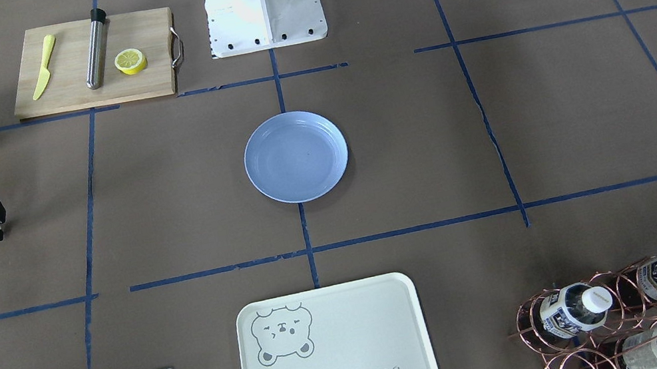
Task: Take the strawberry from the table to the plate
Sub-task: 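Lower the right gripper onto the red strawberry and close on it, then carry the strawberry with the right gripper over the light blue plate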
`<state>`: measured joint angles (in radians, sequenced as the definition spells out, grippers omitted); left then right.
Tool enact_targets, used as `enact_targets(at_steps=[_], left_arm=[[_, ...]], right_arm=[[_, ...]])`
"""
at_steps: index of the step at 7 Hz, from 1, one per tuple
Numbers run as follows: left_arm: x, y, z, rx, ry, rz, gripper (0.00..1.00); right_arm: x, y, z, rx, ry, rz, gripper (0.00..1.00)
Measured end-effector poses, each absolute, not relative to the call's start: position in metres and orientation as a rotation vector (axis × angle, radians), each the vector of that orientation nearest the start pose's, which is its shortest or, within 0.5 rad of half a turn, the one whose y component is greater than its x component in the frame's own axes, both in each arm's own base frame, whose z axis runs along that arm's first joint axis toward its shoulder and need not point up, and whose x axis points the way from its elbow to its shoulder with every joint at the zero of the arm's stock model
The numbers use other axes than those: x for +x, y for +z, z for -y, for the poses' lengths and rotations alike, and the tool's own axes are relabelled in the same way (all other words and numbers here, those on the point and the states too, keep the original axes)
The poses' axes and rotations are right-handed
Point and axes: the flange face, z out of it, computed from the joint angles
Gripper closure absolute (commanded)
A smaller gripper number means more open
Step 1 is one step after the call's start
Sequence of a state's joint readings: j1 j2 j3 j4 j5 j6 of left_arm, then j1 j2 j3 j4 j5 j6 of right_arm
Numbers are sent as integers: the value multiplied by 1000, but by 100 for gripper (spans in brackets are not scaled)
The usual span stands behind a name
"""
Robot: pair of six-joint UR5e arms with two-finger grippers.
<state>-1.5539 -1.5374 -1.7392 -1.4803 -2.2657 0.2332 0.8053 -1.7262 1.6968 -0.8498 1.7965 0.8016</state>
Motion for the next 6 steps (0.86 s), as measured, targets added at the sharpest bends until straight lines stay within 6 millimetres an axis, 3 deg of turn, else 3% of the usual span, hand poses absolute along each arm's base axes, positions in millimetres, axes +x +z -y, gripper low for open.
enact_targets(at_steps=[1,3,4,5,6], left_arm=[[-61,606,478,118,255,-688,0],[-61,605,480,120,256,-687,0],[-61,604,481,121,257,-687,0],[-61,604,481,122,257,-687,0],[-61,603,480,122,257,-688,0]], right_arm=[[-242,604,412,334,-43,641,98],[-242,602,411,329,-41,652,100],[-243,590,411,337,-42,669,100],[-245,556,410,347,-39,707,100],[-253,508,414,337,-19,745,100]])
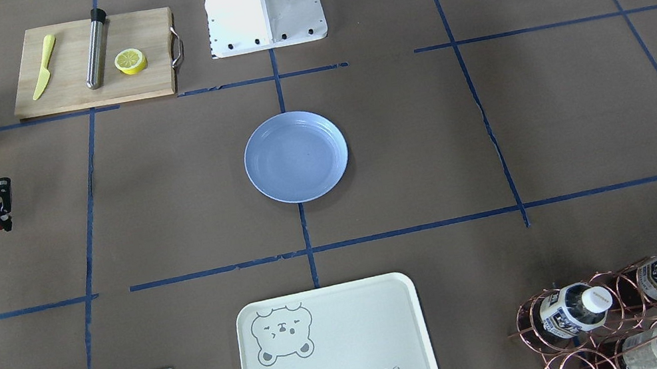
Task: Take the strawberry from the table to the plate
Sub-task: 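Carry the strawberry with the right gripper over the light blue plate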
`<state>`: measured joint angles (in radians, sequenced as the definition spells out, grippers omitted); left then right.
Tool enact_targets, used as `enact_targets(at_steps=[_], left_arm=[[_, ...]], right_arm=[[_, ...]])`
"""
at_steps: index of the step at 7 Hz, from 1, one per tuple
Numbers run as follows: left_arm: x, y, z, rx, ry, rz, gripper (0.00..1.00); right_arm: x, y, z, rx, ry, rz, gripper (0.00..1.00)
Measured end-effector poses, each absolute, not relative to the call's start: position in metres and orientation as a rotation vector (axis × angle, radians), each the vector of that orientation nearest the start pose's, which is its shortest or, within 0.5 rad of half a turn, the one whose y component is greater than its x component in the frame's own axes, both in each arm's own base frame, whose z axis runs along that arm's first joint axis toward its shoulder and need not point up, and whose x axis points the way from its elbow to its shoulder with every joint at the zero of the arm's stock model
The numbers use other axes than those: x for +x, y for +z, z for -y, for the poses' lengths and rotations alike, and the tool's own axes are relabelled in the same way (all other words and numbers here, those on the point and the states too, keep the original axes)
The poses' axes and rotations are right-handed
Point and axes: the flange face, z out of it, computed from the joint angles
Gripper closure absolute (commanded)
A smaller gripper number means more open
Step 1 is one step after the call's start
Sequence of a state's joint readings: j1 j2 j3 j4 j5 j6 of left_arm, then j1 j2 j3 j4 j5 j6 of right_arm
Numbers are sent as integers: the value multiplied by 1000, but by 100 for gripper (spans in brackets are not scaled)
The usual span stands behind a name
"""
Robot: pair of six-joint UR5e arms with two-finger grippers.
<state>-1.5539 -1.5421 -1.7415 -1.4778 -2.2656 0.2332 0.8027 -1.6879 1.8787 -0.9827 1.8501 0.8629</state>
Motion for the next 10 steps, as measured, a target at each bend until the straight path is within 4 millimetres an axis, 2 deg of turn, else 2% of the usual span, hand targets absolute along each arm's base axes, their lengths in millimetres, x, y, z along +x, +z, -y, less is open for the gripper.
enact_targets(at_steps=[1,3,5,6,7,9,10], left_arm=[[-61,603,480,121,255,-687,0],[-61,605,478,114,249,-691,0],[-62,605,477,114,248,-695,0],[-62,604,477,119,252,-695,0],[-62,602,477,126,258,-695,0],[-62,599,474,136,263,-694,0],[-62,598,474,137,264,-694,0]], right_arm=[[-270,450,425,319,16,778,100],[-329,330,436,270,102,849,100],[-411,238,412,237,133,869,100],[-453,210,399,233,123,856,100],[-491,195,388,228,116,842,100],[-564,170,375,216,126,811,100],[-592,164,373,211,141,792,100]])
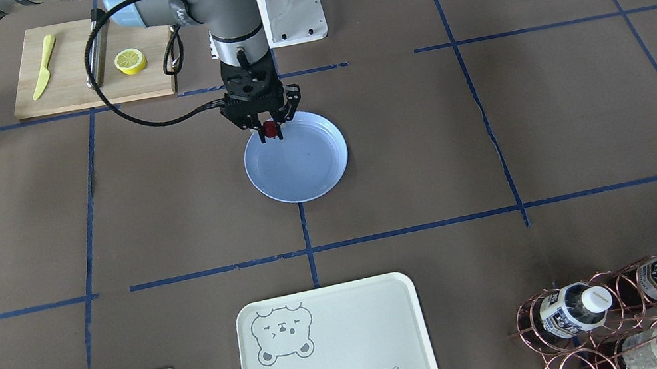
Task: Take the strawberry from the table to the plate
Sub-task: 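Carry the strawberry with the right gripper over the light blue plate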
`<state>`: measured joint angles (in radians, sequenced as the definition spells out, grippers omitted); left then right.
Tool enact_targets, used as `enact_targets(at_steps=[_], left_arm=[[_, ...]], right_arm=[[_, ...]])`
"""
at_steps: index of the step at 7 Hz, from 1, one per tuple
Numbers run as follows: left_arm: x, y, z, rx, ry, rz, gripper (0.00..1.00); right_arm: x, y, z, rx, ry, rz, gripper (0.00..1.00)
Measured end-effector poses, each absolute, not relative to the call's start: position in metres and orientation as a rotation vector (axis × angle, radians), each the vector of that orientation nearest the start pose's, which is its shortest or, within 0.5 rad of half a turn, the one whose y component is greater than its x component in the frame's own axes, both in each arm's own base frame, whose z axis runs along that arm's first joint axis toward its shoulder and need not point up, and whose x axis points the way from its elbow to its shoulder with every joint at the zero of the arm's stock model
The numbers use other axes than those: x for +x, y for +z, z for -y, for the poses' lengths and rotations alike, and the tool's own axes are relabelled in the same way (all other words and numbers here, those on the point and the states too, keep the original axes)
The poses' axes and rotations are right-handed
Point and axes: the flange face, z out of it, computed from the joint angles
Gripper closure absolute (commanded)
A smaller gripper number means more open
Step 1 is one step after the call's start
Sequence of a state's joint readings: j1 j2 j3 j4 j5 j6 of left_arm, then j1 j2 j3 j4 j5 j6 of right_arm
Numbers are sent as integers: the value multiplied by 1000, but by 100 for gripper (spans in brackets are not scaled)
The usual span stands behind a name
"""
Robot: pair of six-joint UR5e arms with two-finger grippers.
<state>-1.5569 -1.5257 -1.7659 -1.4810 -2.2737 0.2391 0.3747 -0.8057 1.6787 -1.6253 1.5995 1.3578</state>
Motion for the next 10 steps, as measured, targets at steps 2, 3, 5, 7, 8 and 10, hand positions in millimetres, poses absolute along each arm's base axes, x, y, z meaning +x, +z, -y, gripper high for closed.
enact_targets(at_steps=[2,3,5,7,8,10], left_arm=[[-62,599,472,134,262,-694,0],[-62,600,472,133,261,-694,0],[-62,600,471,132,262,-694,0],[-62,600,471,132,262,-694,0],[-62,600,471,132,262,-695,0],[-62,600,471,132,262,-695,0]], right_arm=[[-625,167,375,237,176,764,100],[-635,174,378,267,191,754,100],[-645,181,379,310,206,736,81],[-648,186,378,324,205,725,5],[-651,190,379,326,203,722,2],[-651,185,379,335,197,748,0]])
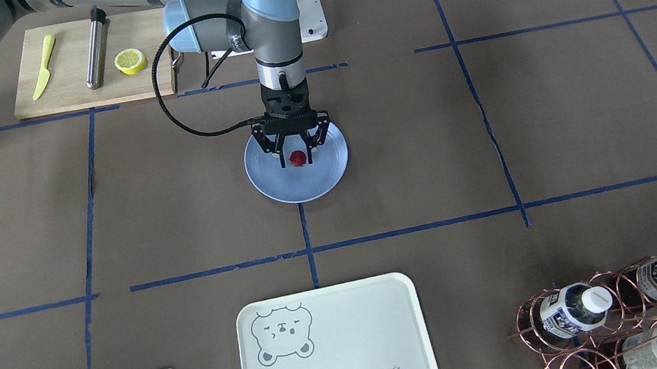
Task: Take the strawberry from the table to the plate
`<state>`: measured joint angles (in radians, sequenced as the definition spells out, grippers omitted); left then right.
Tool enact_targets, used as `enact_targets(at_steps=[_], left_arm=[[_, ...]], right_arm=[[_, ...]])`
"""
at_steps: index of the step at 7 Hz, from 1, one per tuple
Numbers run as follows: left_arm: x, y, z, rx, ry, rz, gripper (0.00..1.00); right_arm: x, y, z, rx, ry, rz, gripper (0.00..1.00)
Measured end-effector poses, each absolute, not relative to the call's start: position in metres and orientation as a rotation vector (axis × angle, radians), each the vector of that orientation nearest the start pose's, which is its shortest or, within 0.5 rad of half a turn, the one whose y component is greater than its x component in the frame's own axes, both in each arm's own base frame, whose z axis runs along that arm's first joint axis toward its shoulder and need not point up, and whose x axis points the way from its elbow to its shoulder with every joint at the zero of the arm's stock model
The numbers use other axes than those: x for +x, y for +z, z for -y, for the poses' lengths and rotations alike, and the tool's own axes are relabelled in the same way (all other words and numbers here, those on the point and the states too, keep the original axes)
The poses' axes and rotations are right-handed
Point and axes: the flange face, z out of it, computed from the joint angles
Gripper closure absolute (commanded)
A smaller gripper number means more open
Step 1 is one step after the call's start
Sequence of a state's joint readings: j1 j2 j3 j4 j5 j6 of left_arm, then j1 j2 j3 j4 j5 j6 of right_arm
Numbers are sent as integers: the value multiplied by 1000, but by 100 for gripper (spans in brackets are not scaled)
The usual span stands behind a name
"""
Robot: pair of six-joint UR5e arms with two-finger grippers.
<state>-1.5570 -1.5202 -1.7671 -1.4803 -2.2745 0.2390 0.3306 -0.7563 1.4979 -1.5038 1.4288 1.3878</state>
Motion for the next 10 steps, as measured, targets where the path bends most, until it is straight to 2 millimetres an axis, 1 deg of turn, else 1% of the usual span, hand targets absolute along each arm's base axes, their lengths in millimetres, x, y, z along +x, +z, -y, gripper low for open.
enact_targets(at_steps=[1,2,3,4,5,6,7,8,9,10], left_arm=[[-62,600,471,132,261,-695,0],[-62,601,471,130,260,-696,0],[-62,603,471,123,257,-697,0],[-62,606,470,114,254,-698,0],[-62,609,469,108,252,-704,0],[-60,613,461,103,249,-727,0],[-59,617,445,100,244,-768,0],[-58,619,431,104,237,-806,0],[-60,617,422,111,230,-826,0],[-63,615,419,118,223,-831,0]], right_arm=[[-641,176,382,340,190,771,0],[-616,164,395,337,176,797,0],[-578,160,421,320,150,805,0],[-529,170,455,310,107,798,0],[-470,196,493,305,41,780,0],[-409,231,528,302,-39,758,0],[-350,269,556,300,-118,734,0],[-291,312,575,299,-186,707,0],[-229,359,585,289,-243,686,0],[-161,411,587,270,-289,679,0]])
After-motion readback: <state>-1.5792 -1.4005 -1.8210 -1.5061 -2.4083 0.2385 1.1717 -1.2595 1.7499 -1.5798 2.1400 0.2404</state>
